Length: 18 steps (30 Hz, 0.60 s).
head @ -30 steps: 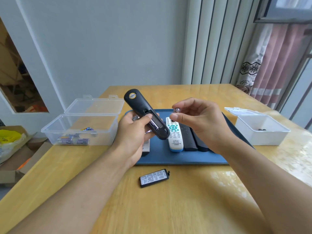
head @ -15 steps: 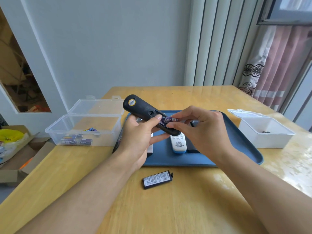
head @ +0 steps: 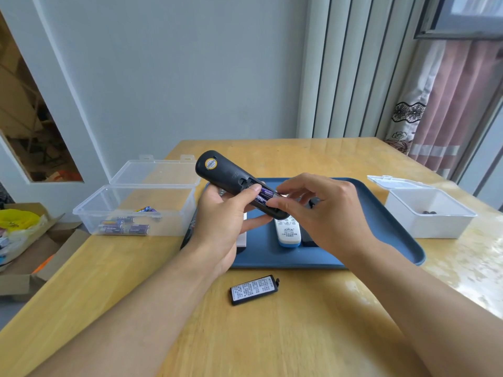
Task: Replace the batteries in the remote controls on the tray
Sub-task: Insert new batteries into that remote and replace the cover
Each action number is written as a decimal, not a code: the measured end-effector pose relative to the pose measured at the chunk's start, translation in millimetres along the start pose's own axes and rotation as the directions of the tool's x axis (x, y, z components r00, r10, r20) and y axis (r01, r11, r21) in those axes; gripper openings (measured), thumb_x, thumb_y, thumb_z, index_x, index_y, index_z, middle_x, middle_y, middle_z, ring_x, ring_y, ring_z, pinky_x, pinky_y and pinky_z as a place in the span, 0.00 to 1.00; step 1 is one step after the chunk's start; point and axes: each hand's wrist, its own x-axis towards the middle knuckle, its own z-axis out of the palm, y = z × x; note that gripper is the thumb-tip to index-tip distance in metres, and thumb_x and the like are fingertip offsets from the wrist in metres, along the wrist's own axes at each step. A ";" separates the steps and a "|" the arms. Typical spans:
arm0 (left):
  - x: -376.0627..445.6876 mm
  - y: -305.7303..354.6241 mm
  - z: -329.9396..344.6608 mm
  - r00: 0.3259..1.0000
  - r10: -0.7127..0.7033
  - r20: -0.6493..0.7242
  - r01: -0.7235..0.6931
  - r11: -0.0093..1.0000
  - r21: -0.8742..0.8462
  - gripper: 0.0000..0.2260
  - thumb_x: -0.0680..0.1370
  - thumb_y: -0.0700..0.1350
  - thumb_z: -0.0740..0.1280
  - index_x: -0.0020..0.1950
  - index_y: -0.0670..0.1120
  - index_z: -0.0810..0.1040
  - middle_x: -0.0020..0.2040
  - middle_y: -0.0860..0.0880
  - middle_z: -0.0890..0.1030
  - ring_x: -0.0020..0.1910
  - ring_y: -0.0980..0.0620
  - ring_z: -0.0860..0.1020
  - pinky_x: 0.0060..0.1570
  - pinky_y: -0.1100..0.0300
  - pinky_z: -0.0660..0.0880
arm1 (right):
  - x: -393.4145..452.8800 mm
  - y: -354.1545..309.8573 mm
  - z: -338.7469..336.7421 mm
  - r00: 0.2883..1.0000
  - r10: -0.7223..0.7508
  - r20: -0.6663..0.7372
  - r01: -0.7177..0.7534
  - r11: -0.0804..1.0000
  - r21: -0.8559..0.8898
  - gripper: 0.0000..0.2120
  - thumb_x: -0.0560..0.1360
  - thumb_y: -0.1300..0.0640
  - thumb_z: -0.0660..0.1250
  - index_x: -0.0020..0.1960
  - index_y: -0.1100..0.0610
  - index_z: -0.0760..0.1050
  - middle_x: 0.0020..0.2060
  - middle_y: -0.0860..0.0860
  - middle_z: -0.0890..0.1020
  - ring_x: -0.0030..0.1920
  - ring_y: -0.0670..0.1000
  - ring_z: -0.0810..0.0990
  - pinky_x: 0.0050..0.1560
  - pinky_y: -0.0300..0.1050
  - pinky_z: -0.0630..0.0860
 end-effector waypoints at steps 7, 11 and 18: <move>1.8 -1.1 -1.7 0.999 0.002 -0.033 -0.001 1.000 0.026 0.05 0.79 0.35 0.70 0.51 0.41 0.76 0.44 0.43 0.83 0.42 0.48 0.85 0.36 0.53 0.82 | 0.4 0.8 -0.6 0.995 -0.035 0.092 0.038 0.999 -0.035 0.06 0.71 0.51 0.77 0.46 0.51 0.88 0.41 0.42 0.86 0.40 0.38 0.80 0.41 0.33 0.75; 4.5 -1.6 -4.7 0.999 0.003 -0.049 -0.001 0.999 0.044 0.06 0.79 0.35 0.70 0.53 0.41 0.75 0.48 0.41 0.83 0.45 0.46 0.86 0.37 0.52 0.83 | 0.2 -0.8 -0.9 0.981 0.046 0.186 -0.037 0.998 -0.054 0.07 0.72 0.52 0.77 0.50 0.50 0.87 0.44 0.40 0.86 0.40 0.32 0.78 0.42 0.27 0.72; 4.9 -1.8 -5.8 1.000 0.001 -0.007 0.000 0.992 0.130 0.08 0.79 0.35 0.70 0.56 0.37 0.76 0.54 0.37 0.82 0.46 0.48 0.85 0.37 0.51 0.83 | 1.1 -2.4 0.7 0.935 0.293 0.198 -0.311 0.948 0.069 0.03 0.72 0.51 0.77 0.41 0.46 0.84 0.38 0.41 0.86 0.37 0.46 0.83 0.41 0.44 0.79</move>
